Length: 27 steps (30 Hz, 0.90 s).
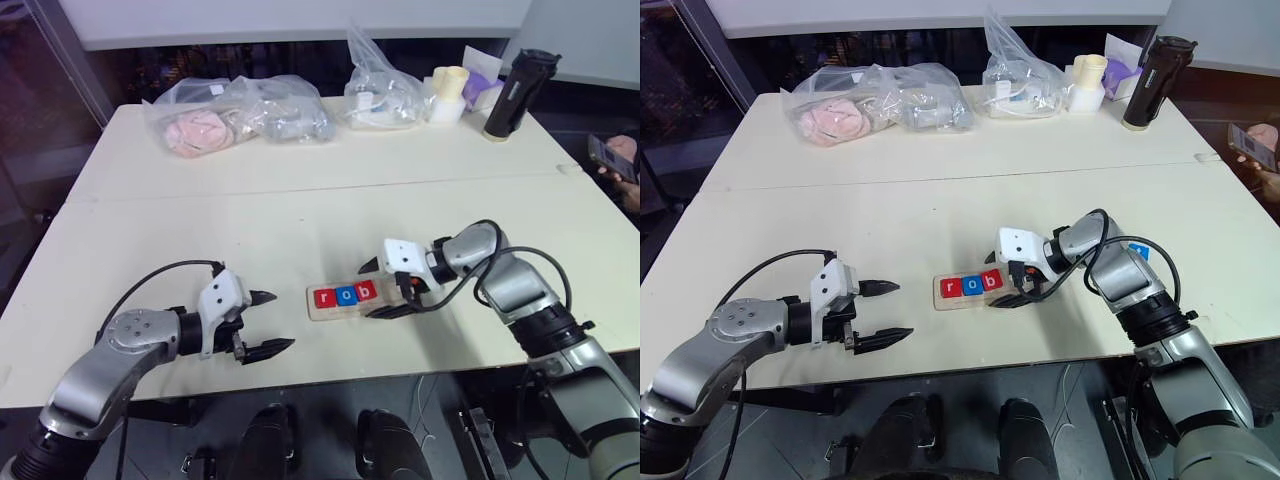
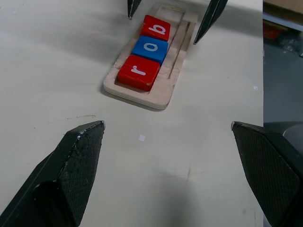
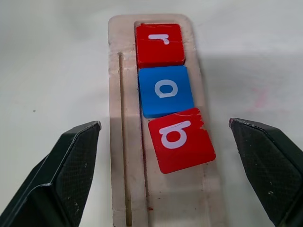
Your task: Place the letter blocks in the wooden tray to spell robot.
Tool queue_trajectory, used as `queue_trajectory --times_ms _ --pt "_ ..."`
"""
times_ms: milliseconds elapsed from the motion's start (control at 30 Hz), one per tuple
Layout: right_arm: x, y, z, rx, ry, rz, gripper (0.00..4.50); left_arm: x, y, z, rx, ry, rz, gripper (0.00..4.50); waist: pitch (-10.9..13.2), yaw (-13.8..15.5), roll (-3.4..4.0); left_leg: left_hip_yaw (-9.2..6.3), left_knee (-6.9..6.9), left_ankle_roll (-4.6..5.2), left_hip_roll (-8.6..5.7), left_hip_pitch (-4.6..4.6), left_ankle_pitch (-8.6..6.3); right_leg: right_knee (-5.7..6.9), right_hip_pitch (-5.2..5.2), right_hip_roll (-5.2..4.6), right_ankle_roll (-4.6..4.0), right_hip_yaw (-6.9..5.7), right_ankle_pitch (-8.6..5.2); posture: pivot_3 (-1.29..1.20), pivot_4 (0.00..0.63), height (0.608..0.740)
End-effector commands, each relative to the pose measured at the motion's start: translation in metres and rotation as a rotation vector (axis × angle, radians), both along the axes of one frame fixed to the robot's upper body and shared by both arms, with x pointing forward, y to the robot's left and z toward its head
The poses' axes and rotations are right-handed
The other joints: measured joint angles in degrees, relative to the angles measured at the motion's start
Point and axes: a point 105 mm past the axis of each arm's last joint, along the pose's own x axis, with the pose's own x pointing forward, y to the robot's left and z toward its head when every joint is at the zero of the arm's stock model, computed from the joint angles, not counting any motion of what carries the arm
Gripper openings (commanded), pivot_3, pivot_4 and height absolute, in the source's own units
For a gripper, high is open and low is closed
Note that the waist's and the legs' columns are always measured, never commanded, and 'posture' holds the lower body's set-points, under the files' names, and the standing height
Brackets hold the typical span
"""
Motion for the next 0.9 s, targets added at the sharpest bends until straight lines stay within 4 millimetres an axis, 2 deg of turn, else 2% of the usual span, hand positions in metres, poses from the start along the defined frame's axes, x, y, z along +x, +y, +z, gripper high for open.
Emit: queue_trajectory --times_ms 33,133,267,367,567,900 --pt "0.017 0.004 0.042 0.088 -0.137 -0.044 4.46 0.001 -0.002 0.01 -0.006 -0.039 -0.014 4.5 0.0 0.0 0.0 0.0 0.0 0.0 0.0 0.0 0.0 0.0 0.0 0.0 0.0 0.0 0.0 0.0 0.15 0.725" --pt "0.032 0.001 0.05 0.102 -0.198 -0.112 4.46 0.002 -0.002 0.01 -0.006 -0.04 -0.017 4.5 0.0 0.0 0.0 0.0 -0.01 0.0 0.0 -0.01 0.0 0.0 -0.03 0.0 0.0 0.0 0.0 0.0 0.15 0.725" --pt "0.043 -0.004 0.039 0.091 -0.242 -0.167 4.46 0.003 -0.003 0.01 -0.008 -0.041 -0.021 4.5 0.0 0.1 -0.01 0.01 -0.09 -0.01 0.0 -0.01 -0.01 -0.07 -0.02 0.0 -0.01 0.0 0.0 0.0 0.15 0.725" --pt "0.041 -0.007 0.025 0.065 -0.231 -0.163 4.46 0.003 -0.003 0.01 -0.008 -0.041 -0.022 4.5 0.0 0.1 -0.01 0.05 -0.09 0.0 -0.01 -0.19 0.0 -0.06 -0.02 0.0 -0.01 0.0 0.0 0.0 0.15 0.725" --pt "0.036 -0.009 0.011 0.047 -0.216 -0.155 4.46 0.003 -0.002 0.01 -0.004 -0.039 -0.021 4.5 0.0 -0.1 -0.01 0.06 -0.1 0.15 0.0 -0.22 0.09 -0.02 0.03 0.06 0.0 0.0 0.0 0.0 0.15 0.725" --pt "0.028 -0.003 0.017 0.068 -0.204 -0.127 4.46 0.002 -0.001 0.008 -0.003 -0.035 -0.021 4.5 0.0 -0.1 0.0 0.05 -0.1 0.13 0.03 -0.2 0.09 -0.02 0.03 0.08 0.0 0.0 0.0 0.0 0.15 0.725"
